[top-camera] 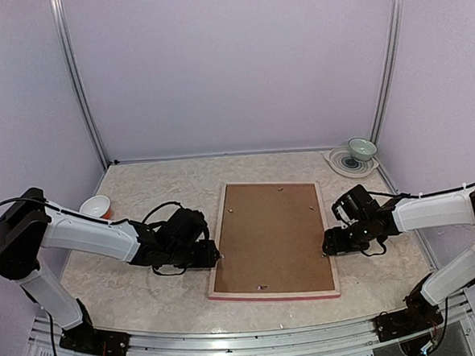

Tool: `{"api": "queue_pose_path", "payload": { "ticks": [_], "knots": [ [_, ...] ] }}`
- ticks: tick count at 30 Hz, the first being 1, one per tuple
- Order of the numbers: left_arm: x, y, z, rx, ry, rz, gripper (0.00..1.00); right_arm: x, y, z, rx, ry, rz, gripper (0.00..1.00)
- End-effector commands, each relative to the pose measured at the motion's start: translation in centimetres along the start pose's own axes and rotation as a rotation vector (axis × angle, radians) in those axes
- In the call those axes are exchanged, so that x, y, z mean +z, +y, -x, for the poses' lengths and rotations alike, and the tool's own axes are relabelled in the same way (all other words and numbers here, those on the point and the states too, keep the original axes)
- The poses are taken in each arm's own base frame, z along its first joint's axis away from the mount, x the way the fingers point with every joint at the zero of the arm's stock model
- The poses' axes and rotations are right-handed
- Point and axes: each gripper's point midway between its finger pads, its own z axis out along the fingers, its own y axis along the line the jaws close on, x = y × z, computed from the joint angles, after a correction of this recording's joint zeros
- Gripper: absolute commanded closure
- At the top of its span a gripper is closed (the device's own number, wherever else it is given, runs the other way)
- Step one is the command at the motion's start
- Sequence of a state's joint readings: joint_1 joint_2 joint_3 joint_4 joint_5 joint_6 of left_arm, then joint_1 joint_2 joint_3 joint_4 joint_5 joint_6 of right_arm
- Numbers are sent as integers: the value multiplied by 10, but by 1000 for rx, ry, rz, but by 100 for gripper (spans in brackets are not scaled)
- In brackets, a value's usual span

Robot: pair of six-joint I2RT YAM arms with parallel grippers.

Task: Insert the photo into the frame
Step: Press the fastener onto the backboard.

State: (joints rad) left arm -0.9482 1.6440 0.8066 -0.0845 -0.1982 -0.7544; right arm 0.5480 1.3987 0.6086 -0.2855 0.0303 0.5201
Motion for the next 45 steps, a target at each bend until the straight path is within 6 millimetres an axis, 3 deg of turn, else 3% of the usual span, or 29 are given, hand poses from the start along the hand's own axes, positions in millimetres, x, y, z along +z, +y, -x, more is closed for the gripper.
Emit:
{"api": "queue_pose_path", "payload": {
  "ticks": [1,19,33,45],
  "knots": [
    [-2,-1,1,-11,-10,-24,45,-2,-4,0,-1,4,-37,26],
    [1,1,-2,-40,-1,-15,45,2,-4,-14,-76,65,-62,34],
    [1,2,-5,-55,5,-20,45,-29,13,28,-47,-55,-32,29],
    [1,2,-4,-57,5,-18,45,-3,2,-9,-66,53,-57,31]
  ]
}}
